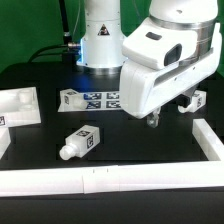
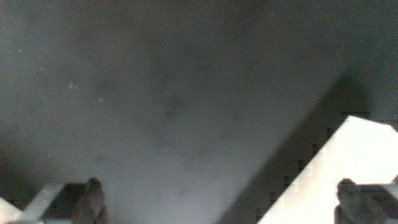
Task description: Assemble one leg
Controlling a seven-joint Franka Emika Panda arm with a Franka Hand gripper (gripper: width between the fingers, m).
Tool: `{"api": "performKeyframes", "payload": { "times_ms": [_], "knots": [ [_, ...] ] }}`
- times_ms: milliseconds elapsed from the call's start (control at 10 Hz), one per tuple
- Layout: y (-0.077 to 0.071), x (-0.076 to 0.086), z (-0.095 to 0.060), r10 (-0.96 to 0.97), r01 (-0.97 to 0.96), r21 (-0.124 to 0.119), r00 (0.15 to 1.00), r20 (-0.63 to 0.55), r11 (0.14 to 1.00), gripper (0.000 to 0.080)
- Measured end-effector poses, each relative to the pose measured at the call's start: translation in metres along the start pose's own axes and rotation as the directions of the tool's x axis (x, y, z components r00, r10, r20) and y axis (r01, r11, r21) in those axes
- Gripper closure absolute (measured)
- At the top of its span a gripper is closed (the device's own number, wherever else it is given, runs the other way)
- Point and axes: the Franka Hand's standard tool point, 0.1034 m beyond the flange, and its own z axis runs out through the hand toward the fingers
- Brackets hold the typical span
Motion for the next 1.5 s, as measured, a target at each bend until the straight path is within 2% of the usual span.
{"api": "performKeyframes", "payload": {
  "times_ms": [700,800,900,1000,1100,1200,1300,1400,1500],
  "knots": [
    [0.000,0.000,0.000,-0.001,0.001,0.000,1.000,0.000,1.000,0.0150],
    [0.002,-0.001,-0.001,0.003,-0.003,0.000,1.000,-0.002,1.000,0.0150],
    [0.012,-0.007,-0.008,0.022,-0.022,-0.008,1.000,-0.009,1.000,0.0150],
    [0.019,-0.017,-0.016,0.067,-0.067,-0.010,0.998,-0.008,0.998,0.0150],
    [0.017,-0.026,-0.018,0.097,-0.097,-0.014,0.995,-0.009,0.995,0.0150],
    [0.021,-0.048,-0.020,0.107,-0.107,-0.011,0.994,-0.003,0.994,0.0150],
    [0.036,-0.080,-0.024,0.121,-0.121,-0.001,0.993,0.002,0.993,0.0150],
    [0.052,-0.099,-0.026,0.131,-0.132,0.003,0.991,0.009,0.991,0.0150],
    [0.059,-0.104,-0.028,0.144,-0.144,0.005,0.990,0.012,0.990,0.0150]
  ]
}}
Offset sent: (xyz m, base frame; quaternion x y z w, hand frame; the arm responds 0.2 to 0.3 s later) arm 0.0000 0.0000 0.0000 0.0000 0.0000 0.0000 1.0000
